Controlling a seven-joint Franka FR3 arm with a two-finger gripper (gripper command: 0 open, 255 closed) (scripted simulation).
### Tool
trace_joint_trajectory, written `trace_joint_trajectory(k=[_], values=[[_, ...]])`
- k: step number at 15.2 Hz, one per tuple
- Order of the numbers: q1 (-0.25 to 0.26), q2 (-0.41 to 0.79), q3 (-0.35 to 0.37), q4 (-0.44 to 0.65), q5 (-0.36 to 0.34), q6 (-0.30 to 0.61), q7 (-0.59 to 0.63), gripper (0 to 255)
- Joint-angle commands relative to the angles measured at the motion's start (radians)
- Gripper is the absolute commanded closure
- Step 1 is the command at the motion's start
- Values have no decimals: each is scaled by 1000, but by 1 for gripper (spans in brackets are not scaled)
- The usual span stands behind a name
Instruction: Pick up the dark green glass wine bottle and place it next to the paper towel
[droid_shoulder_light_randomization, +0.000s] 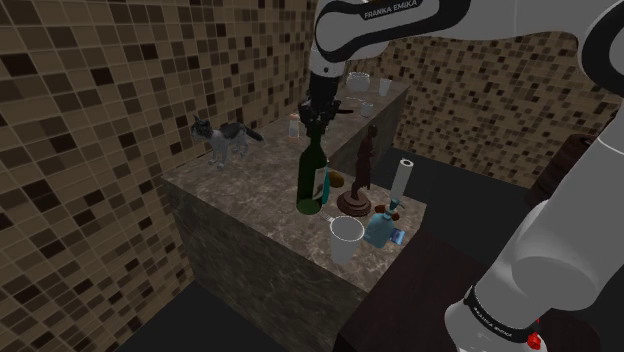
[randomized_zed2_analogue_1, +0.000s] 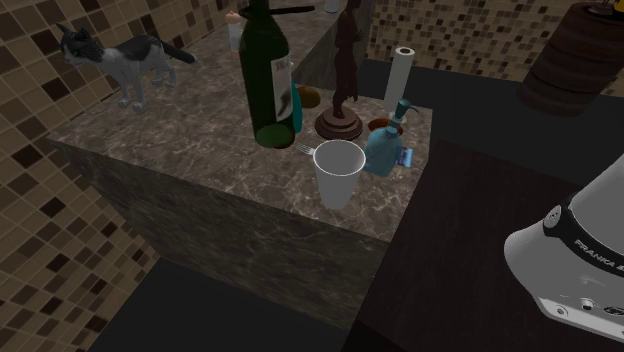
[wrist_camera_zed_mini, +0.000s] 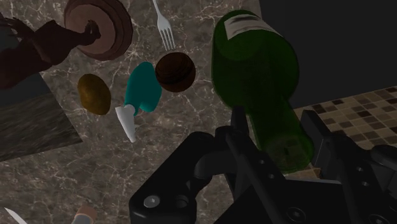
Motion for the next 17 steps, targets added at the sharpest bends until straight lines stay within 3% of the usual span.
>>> trace_joint_trajectory(k=[1,17], values=[[-1,-4,-1,22,0,-26,0,255],[-1,5,-1,249,-2,-243,6,255]])
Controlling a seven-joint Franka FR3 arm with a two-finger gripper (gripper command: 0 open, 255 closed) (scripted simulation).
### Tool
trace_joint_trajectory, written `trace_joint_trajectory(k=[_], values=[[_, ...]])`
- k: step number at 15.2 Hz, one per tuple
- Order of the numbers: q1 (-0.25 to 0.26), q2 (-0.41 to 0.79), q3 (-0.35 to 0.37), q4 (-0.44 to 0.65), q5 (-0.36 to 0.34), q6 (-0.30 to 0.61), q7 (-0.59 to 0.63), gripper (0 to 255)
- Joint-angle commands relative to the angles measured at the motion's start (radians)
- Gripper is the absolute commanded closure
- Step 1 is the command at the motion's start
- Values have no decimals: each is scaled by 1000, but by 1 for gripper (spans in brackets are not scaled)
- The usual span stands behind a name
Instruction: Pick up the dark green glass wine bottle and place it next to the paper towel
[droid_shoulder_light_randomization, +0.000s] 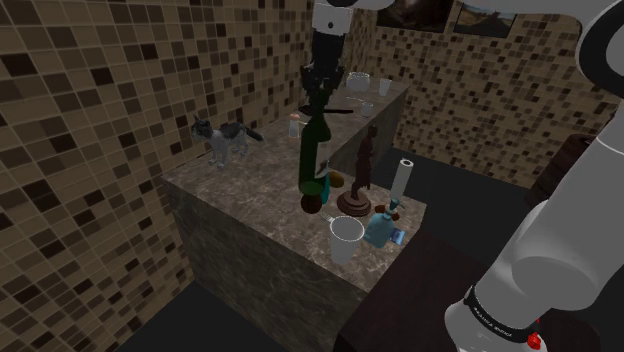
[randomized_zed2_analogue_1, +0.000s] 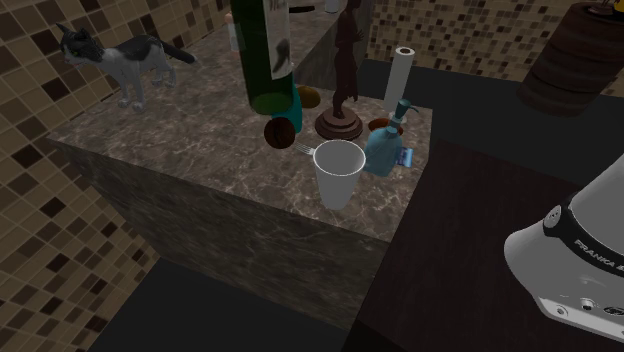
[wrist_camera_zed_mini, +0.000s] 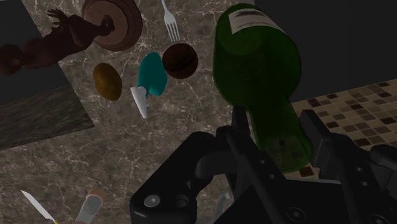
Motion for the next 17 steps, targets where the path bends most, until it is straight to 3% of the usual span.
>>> trace_joint_trajectory(k=[1,17], values=[[1,2,1,28,0,-25,2,255],[3,88,2,360,-6,-272,12,255]])
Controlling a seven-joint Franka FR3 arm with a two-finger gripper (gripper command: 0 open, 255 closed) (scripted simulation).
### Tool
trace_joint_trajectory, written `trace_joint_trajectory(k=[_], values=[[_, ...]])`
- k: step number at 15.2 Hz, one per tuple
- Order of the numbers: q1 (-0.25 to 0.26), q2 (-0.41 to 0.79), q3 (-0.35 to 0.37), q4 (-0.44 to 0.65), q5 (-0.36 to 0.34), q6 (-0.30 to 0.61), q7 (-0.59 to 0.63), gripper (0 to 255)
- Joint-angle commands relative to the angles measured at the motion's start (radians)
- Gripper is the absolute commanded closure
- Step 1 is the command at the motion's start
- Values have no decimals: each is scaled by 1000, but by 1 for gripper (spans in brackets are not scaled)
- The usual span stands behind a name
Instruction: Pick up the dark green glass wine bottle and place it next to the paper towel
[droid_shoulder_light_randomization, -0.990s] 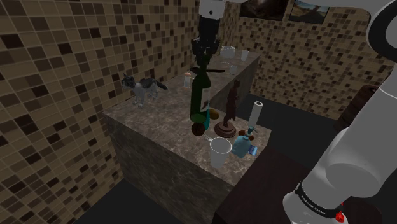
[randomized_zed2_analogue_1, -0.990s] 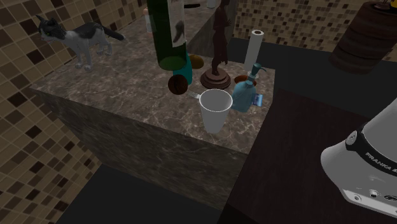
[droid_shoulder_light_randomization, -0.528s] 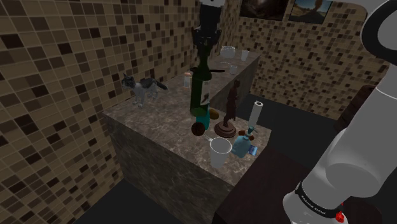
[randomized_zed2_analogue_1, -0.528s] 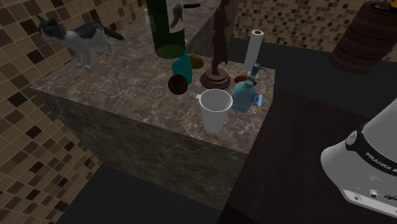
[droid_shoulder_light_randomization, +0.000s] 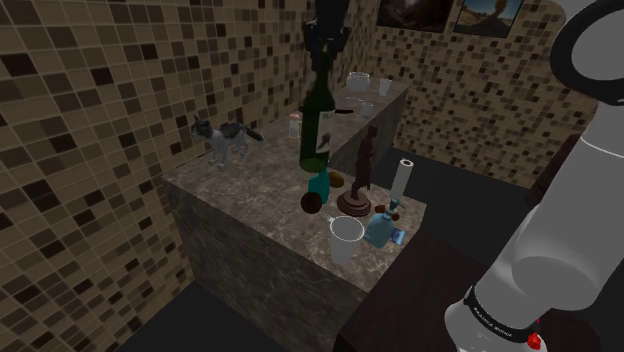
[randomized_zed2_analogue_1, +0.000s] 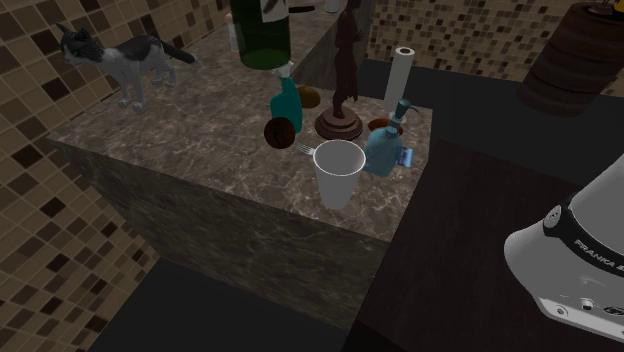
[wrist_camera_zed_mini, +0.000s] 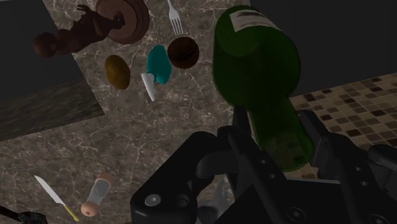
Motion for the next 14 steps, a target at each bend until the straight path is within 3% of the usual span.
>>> trace_joint_trajectory(k=[1,6,14], values=[[1,17,1,50,-1,-33,2,255],[3,70,2,195,-4,-125,6,255],[-96,-123,-82,-49,14,-80,-173,255]])
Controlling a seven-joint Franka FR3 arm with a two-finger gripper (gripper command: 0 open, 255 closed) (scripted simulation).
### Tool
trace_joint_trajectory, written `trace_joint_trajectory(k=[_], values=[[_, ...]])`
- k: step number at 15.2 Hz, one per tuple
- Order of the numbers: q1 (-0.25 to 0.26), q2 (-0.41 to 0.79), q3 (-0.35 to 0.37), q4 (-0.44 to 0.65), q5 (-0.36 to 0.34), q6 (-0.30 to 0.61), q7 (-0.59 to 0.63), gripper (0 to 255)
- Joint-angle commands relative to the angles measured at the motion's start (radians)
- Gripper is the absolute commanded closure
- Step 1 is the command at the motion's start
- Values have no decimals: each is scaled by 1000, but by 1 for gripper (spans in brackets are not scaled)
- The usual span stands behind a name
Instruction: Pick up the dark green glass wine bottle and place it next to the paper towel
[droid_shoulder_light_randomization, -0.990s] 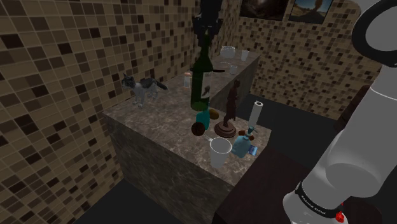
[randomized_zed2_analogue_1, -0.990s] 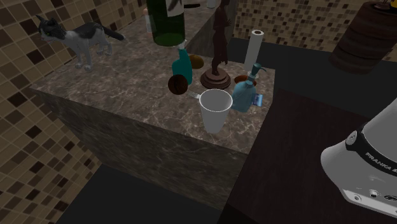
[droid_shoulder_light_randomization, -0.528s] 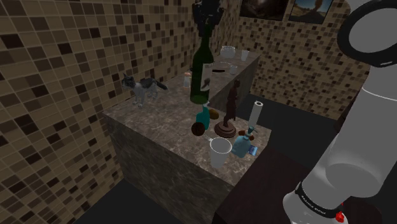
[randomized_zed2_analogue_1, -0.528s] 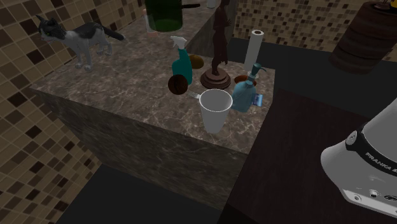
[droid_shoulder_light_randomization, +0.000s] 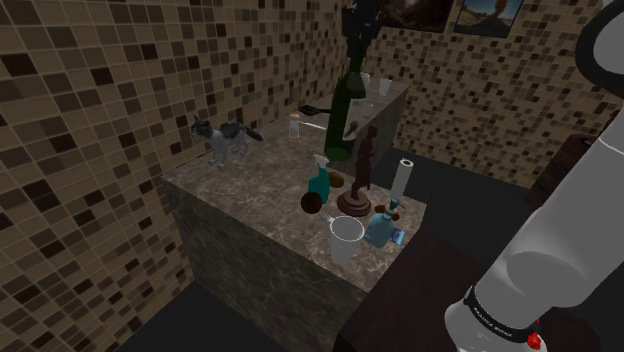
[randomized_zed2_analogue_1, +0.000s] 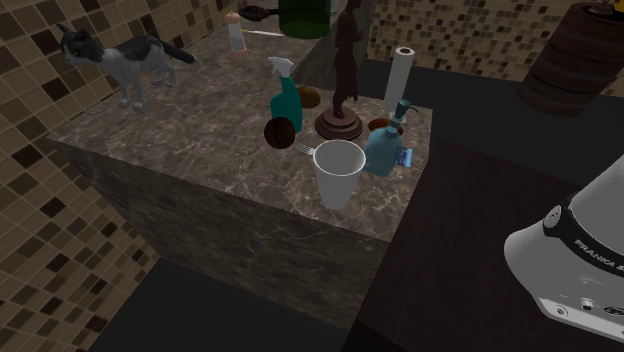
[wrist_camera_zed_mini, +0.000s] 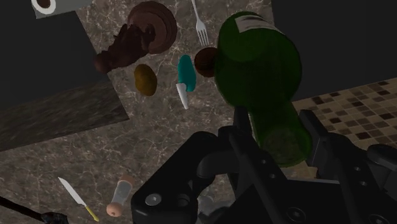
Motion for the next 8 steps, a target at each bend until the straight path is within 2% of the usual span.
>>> trace_joint_trajectory(k=[1,8], values=[[-24,-48,-25,-49,1,0,-49,255],[-95,-137,-118,-146,-9,1,-215,255]])
